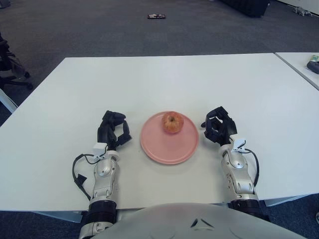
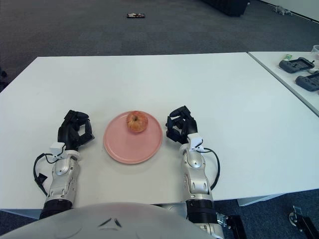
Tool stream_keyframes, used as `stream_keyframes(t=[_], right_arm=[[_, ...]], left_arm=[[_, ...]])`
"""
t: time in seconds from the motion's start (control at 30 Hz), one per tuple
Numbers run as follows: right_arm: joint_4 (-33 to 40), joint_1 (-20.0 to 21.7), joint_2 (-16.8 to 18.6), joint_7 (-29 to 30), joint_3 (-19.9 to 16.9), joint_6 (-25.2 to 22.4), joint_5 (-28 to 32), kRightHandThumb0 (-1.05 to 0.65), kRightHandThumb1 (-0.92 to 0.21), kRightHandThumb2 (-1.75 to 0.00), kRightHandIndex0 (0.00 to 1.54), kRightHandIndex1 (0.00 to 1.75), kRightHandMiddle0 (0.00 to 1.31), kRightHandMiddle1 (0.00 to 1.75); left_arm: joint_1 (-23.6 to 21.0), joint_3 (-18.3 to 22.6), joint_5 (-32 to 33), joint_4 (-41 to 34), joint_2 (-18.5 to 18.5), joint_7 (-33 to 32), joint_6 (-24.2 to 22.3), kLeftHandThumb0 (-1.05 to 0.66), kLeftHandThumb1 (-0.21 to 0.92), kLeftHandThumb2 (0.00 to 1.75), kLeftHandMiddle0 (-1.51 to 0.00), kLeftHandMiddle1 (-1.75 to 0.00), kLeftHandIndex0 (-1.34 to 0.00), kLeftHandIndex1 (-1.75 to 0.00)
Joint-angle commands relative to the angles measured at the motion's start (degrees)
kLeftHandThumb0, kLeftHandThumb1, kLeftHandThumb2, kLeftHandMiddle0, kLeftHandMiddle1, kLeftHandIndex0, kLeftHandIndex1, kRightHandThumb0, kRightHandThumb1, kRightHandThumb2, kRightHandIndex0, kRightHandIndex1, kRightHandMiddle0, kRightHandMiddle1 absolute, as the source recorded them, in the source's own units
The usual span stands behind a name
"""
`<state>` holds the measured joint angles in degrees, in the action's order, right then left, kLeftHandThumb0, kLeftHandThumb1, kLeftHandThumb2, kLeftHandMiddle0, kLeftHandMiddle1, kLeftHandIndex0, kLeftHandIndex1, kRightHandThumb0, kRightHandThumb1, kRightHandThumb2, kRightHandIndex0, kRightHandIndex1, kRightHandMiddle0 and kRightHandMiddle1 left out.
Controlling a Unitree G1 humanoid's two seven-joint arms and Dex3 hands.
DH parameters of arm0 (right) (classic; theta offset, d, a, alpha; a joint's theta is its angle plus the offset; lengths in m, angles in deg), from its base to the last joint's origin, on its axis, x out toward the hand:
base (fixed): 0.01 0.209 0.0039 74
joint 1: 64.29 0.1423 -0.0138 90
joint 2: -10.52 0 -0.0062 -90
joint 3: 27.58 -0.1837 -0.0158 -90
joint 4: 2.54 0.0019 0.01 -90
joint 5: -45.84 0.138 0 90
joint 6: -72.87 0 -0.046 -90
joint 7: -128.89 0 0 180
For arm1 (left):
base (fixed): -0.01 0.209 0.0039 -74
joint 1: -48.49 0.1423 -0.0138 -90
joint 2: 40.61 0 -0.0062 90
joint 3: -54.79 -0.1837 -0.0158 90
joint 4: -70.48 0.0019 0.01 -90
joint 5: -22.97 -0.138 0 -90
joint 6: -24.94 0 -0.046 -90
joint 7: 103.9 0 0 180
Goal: Put the apple into the plate.
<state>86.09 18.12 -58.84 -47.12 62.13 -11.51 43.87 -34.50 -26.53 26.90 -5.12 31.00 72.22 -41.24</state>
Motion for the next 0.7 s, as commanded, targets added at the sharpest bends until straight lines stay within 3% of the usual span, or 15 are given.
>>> stream_keyframes(t=[0.0, 0.67], right_arm=[[1.37, -0.33, 0.39, 0.10, -0.56, -1.82, 1.49, -0.39, -0.61, -0.96, 0.55, 1.41, 0.38, 1.75], [2.74, -1.24, 0.79, 0.97, -0.89, -1.10, 1.71, -0.39, -0.63, -0.94, 0.58, 1.42, 0.37, 1.75]], left_arm=[[-0.37, -0.28, -0.80, 0.17, 0.64, 0.18, -0.11, -0.44, 0.44, 1.17, -1.15, -1.75, -0.51, -1.75], [-0.01, -0.06, 0.02, -1.00, 0.88, 0.56, -1.96, -0.44, 0.42, 1.20, -1.18, -1.75, -0.53, -1.75]])
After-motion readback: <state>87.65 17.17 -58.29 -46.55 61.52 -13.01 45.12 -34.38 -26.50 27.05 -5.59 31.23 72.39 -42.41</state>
